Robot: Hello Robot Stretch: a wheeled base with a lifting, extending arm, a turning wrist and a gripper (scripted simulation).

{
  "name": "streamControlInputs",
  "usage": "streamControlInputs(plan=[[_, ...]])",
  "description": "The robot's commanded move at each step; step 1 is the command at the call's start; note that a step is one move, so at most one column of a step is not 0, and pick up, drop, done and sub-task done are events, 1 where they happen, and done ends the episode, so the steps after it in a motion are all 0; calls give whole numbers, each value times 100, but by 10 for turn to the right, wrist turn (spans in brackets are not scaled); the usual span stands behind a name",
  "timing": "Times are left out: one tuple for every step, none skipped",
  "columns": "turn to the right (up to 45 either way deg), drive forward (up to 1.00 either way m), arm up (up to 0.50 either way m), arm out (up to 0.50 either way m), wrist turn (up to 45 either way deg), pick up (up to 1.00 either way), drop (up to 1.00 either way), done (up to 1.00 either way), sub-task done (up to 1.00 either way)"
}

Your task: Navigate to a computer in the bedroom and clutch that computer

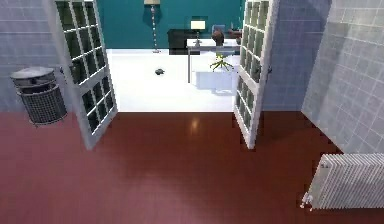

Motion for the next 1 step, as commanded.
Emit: streamControlInputs(plan=[[0, 100, 0, 0, 0, 0, 0, 0, 0]])
